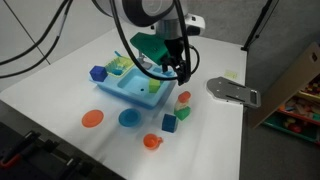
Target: Put the orange object on top of the light green block
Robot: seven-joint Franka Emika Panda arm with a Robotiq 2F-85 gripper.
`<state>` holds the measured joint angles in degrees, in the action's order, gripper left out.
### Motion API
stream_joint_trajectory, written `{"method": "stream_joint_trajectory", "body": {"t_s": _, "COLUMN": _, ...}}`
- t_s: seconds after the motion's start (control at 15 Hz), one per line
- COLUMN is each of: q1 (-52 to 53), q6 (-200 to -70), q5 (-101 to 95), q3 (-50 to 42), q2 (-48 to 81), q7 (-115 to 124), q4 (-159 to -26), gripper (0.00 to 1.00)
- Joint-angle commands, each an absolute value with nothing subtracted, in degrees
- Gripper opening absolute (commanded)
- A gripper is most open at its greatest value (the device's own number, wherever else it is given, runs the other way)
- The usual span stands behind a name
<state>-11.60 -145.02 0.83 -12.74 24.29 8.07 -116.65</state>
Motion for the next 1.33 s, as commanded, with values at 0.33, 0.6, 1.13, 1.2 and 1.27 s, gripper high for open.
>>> {"method": "stream_joint_trajectory", "body": {"t_s": 0.33, "q1": -15.7, "q6": -148.0, "q5": 5.9, "q3": -13.4, "q2": 28.7, "q7": 9.3, "q4": -113.4, "gripper": 1.0}}
{"method": "stream_joint_trajectory", "body": {"t_s": 0.6, "q1": -17.4, "q6": -149.4, "q5": 9.7, "q3": -12.3, "q2": 30.1, "q7": 8.5, "q4": -113.0, "gripper": 1.0}}
{"method": "stream_joint_trajectory", "body": {"t_s": 1.13, "q1": -18.5, "q6": -151.0, "q5": 13.5, "q3": -11.3, "q2": 33.6, "q7": 8.7, "q4": -110.8, "gripper": 1.0}}
{"method": "stream_joint_trajectory", "body": {"t_s": 1.2, "q1": -18.5, "q6": -151.1, "q5": 13.5, "q3": -11.3, "q2": 34.0, "q7": 8.7, "q4": -110.6, "gripper": 1.0}}
{"method": "stream_joint_trajectory", "body": {"t_s": 1.27, "q1": -18.6, "q6": -151.1, "q5": 13.6, "q3": -11.3, "q2": 34.3, "q7": 8.7, "q4": -110.4, "gripper": 1.0}}
